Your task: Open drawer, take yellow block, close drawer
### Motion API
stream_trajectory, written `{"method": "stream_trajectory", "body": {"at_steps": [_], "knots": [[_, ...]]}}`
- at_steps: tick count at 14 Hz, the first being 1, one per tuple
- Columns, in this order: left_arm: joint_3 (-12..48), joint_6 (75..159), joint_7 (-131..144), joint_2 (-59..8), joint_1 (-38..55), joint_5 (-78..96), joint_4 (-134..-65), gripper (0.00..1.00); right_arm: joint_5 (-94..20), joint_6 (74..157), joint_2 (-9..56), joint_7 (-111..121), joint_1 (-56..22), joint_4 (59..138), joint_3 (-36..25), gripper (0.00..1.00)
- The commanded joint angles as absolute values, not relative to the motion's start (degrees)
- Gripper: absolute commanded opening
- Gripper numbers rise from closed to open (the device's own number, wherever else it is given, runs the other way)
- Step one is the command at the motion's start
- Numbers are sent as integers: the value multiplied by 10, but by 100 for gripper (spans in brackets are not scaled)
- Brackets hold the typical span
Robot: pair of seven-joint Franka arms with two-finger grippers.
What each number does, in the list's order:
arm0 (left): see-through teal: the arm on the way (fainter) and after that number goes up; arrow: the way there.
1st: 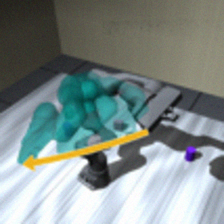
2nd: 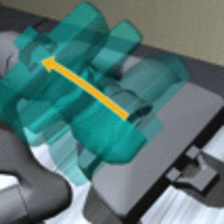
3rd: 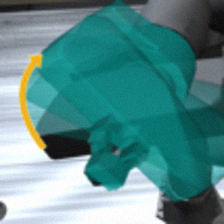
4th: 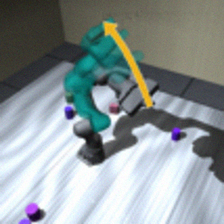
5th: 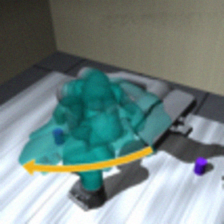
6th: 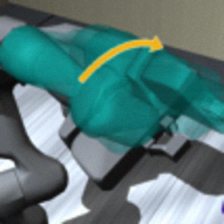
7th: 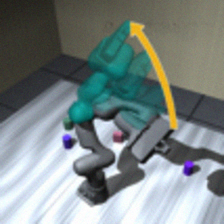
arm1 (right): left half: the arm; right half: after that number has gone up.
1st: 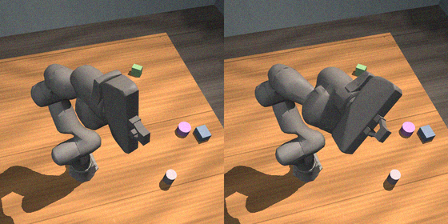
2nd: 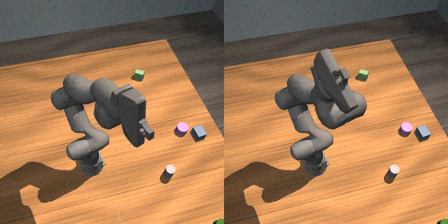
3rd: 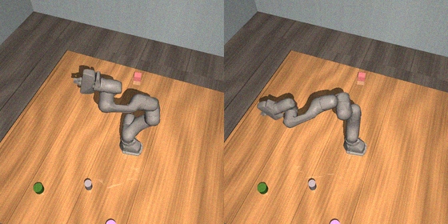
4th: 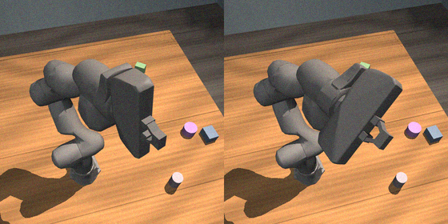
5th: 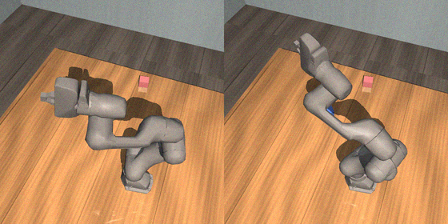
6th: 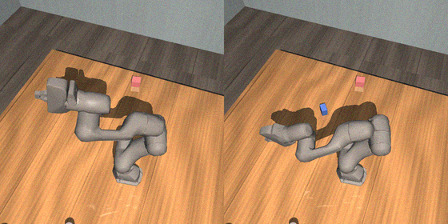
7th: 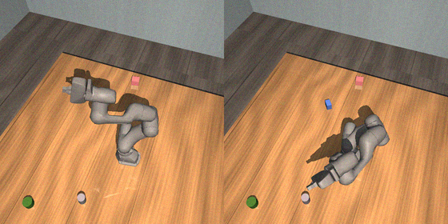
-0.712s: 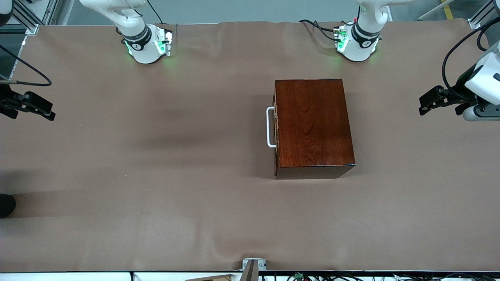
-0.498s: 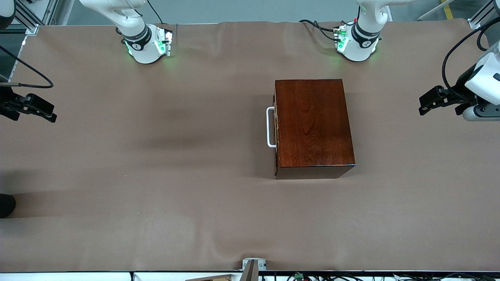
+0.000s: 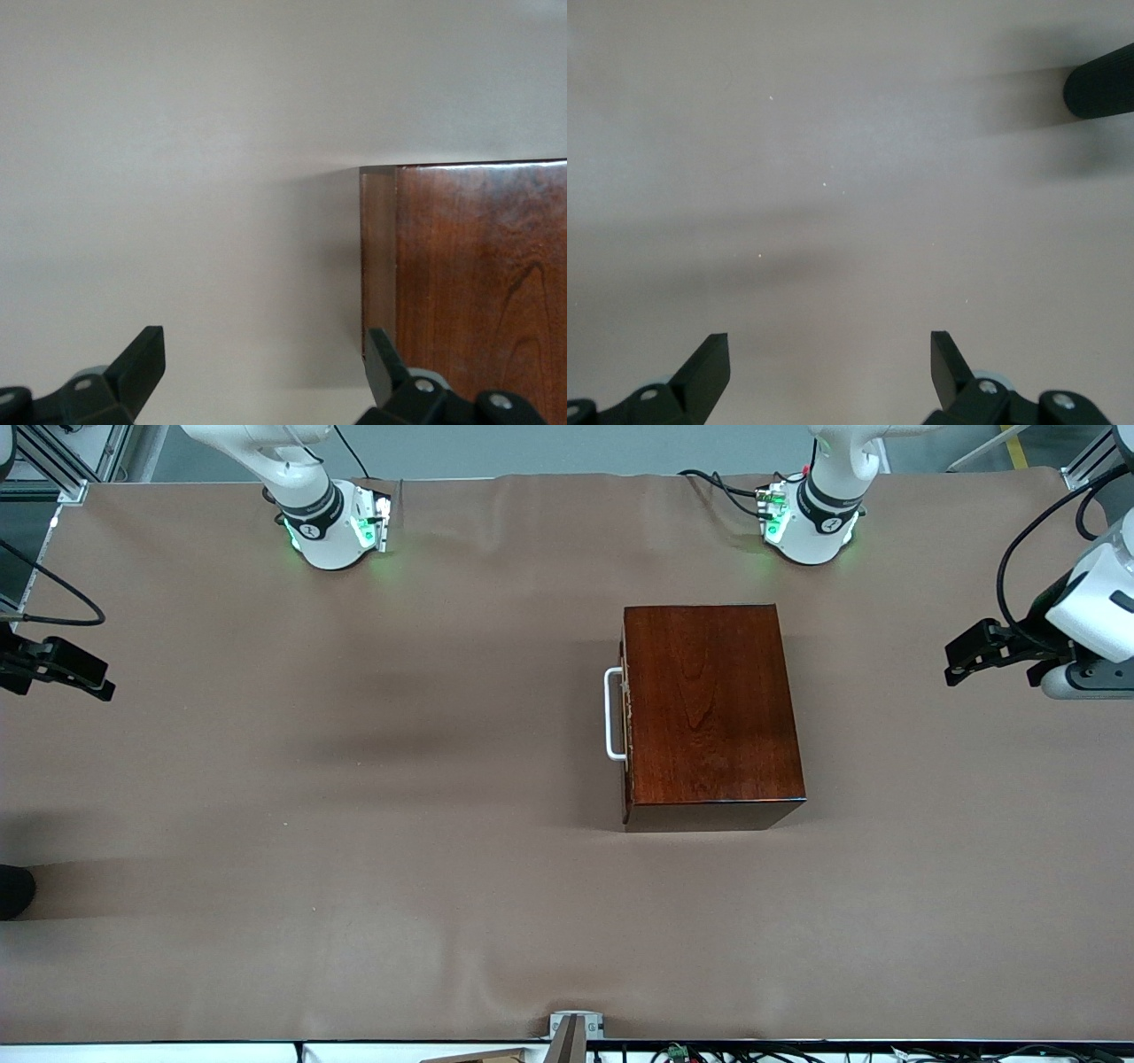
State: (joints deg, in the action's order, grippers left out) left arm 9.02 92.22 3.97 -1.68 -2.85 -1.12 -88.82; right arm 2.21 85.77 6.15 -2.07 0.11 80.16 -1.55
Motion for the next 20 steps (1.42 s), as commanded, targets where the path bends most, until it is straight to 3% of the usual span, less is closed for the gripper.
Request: {"method": "stream_trajectory", "body": {"at_steps": [1,6,10,13,17,20], "knots": [[113,922,54,-25,-14,-2,-884,100,17,842,57,-22,3,798,-10,100],[177,921,212,-91,74,1,-819,100,18,844,58,-20,10,798,-12,100],[182,926,390,-174,218,-4,-762,100,21,839,58,-19,11,801,-15,100],[171,949,519,-243,312,-31,-718,100,26,819,58,-19,19,801,-15,100],[157,980,543,-324,390,-114,-713,100,18,771,59,-21,27,801,-14,100],[74,1004,544,-361,468,-125,-713,100,18,736,59,-22,25,796,-14,100]]}}
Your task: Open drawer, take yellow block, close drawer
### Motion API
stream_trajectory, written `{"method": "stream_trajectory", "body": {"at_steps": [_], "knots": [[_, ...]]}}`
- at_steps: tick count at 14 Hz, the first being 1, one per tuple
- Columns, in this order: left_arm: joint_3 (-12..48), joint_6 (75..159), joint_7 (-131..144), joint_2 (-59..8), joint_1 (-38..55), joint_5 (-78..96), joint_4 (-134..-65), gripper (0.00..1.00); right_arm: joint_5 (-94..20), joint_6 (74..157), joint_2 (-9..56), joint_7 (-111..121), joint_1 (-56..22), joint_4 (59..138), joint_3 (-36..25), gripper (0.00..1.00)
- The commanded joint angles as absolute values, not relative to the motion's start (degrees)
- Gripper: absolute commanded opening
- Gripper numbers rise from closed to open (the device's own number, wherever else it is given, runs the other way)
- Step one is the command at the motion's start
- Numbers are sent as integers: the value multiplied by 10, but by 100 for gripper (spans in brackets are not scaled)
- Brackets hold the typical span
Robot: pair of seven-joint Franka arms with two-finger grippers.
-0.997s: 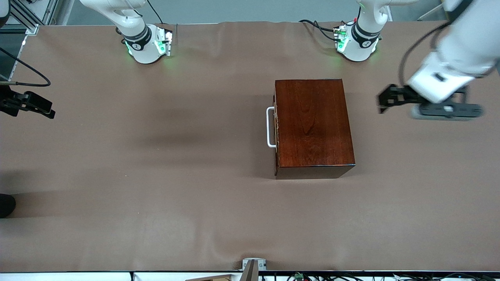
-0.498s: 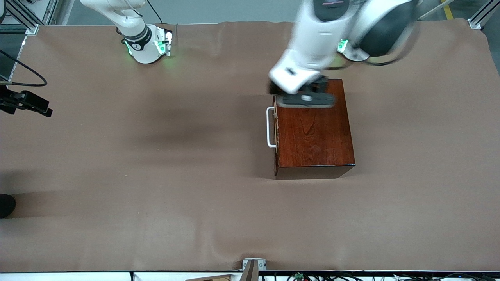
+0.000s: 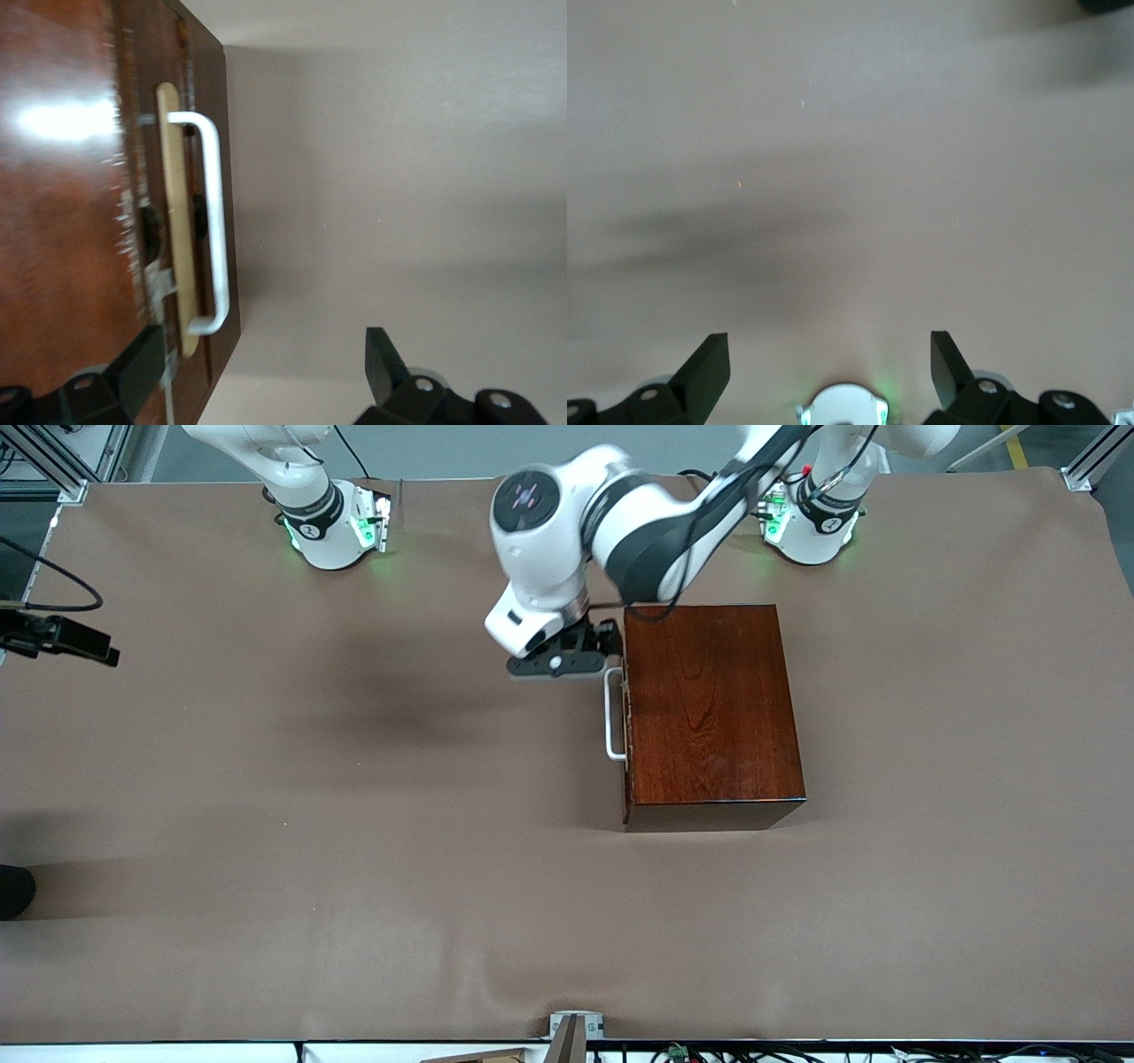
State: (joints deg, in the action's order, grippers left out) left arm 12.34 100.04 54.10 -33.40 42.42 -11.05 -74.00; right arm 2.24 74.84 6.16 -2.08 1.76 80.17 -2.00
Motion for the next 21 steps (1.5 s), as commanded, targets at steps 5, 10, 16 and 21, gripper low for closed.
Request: {"method": "stream_trajectory", "body": {"at_steps": [5,10,16,21], "knots": [[14,1025,564,-405,507,-125,-714,100,26,743,61,-20,38,800,-15,100],[9,1039,578,-431,500,-126,-716,100,27,796,68,-20,54,799,-15,100],[9,1036,578,-432,498,-126,-719,100,20,846,121,-20,112,803,-15,100],[9,1040,579,-441,499,-124,-717,100,19,925,184,-20,127,803,-15,100]]}}
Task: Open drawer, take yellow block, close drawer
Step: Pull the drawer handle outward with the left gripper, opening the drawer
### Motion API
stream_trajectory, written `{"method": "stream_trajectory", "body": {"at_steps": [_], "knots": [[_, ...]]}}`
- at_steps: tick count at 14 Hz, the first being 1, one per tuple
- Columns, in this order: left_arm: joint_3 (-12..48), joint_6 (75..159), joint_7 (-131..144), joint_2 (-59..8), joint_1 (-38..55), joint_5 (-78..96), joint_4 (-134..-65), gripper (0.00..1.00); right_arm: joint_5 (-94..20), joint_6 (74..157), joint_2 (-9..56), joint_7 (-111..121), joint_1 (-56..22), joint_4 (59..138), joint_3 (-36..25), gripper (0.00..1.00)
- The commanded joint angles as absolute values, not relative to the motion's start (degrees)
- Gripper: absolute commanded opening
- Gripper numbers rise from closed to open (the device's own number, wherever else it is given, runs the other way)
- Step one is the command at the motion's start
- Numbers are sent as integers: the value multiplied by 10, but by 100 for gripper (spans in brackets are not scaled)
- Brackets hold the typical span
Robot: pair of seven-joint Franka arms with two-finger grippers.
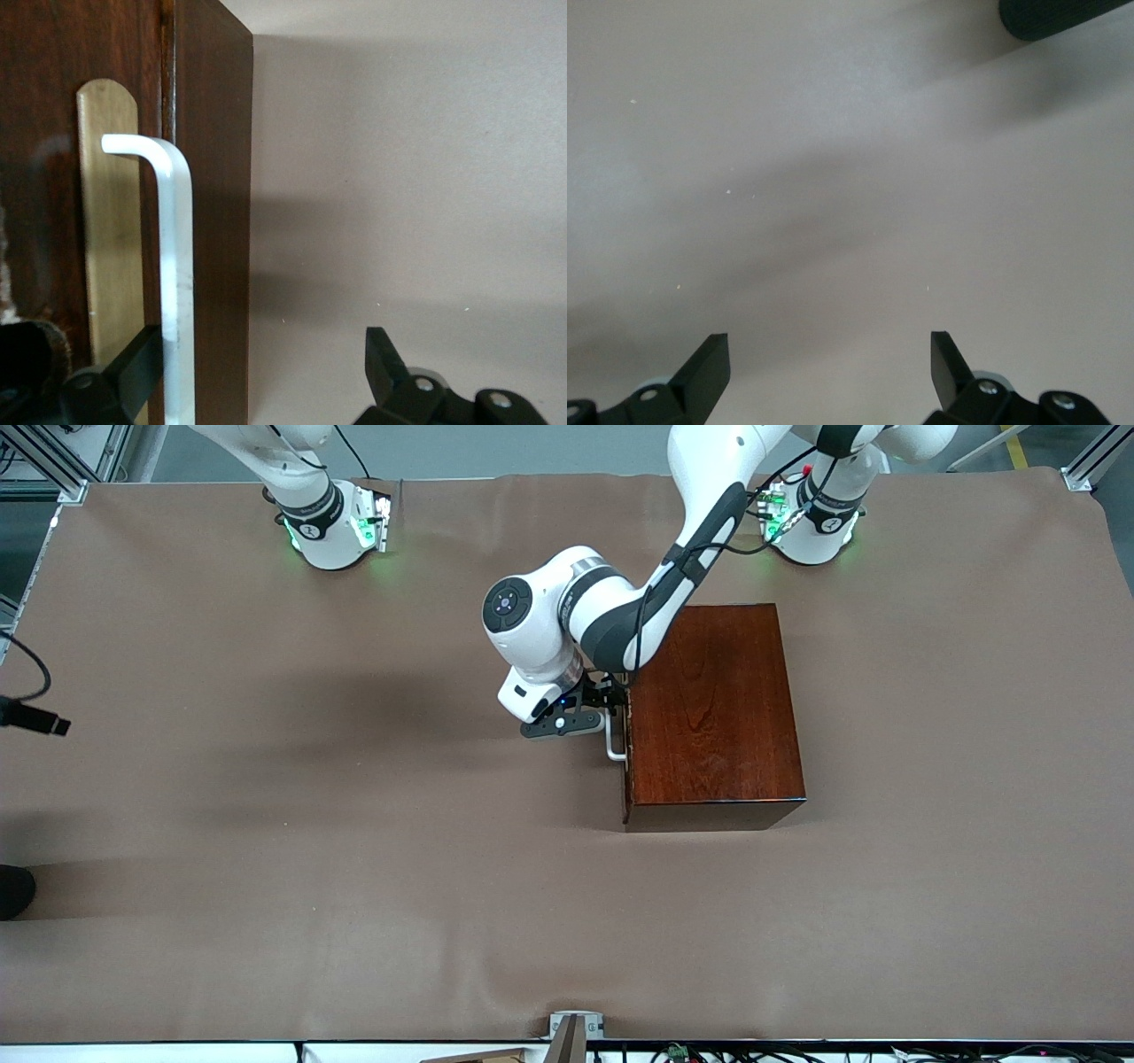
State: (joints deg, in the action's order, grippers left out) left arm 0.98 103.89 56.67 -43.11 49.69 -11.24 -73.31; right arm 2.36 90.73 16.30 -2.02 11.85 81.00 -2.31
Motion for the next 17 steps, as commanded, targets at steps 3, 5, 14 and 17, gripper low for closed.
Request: {"method": "stream_trajectory", "body": {"at_steps": [3,5,14,17], "knots": [[11,1062,602,-439,500,-120,-716,100,19,977,232,-19,141,802,-15,100],[13,1098,620,-441,504,-120,-716,100,18,990,257,-20,135,802,-14,100],[29,1208,619,-453,511,-73,-716,100,17,1052,274,-20,145,802,-11,100],[43,1233,613,-460,511,-72,-716,100,2,1052,273,-20,147,802,-11,100]]}}
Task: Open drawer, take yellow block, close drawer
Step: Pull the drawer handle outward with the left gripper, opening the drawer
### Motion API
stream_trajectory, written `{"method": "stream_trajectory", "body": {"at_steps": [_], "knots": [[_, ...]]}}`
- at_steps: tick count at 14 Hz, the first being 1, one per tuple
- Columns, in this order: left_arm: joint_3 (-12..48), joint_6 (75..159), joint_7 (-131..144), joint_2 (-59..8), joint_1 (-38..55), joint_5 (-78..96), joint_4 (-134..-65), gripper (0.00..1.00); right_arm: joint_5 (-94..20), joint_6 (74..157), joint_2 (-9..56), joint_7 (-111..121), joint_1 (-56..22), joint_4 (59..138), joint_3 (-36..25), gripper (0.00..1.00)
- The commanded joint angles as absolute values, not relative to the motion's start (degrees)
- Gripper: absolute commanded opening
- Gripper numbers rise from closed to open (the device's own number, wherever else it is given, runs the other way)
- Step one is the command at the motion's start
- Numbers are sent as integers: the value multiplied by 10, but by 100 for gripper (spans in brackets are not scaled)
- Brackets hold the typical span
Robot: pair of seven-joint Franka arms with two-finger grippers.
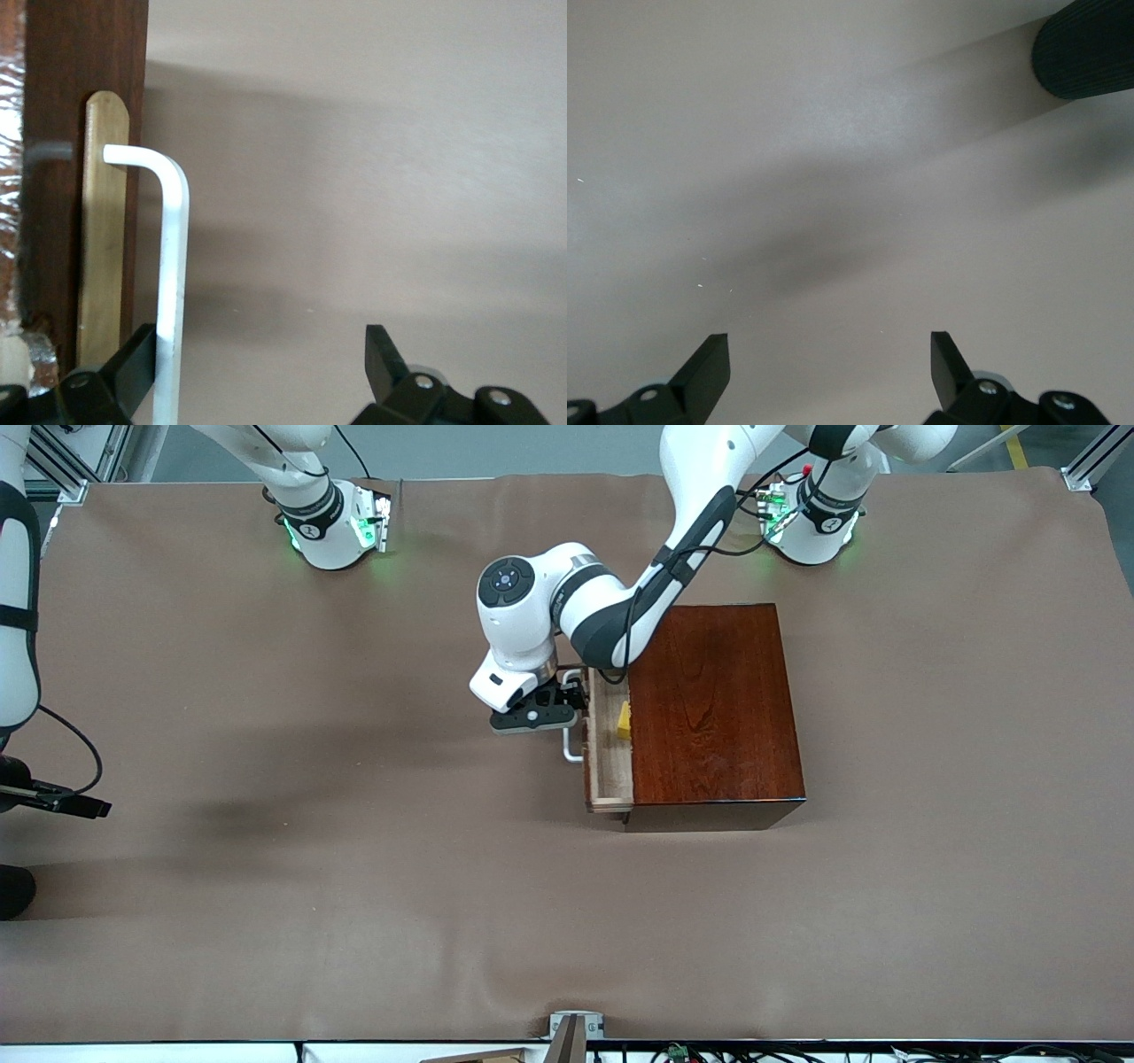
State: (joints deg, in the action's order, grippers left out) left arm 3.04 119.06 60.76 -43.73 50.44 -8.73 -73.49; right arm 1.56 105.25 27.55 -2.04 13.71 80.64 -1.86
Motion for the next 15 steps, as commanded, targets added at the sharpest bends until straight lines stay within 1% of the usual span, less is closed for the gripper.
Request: {"method": "stream_trajectory", "body": {"at_steps": [1,4,10,15], "knots": [[47,1240,613,-462,511,-72,-716,100,1,1052,273,-20,147,802,-11,100],[60,1260,602,-468,512,-73,-716,100,0,1051,273,-22,146,802,-11,100],[62,1325,602,-478,510,-63,-715,100,-2,1046,275,-25,133,802,-11,100],[61,1352,603,-478,506,-54,-714,100,-1,1038,275,-25,131,802,-11,100]]}}
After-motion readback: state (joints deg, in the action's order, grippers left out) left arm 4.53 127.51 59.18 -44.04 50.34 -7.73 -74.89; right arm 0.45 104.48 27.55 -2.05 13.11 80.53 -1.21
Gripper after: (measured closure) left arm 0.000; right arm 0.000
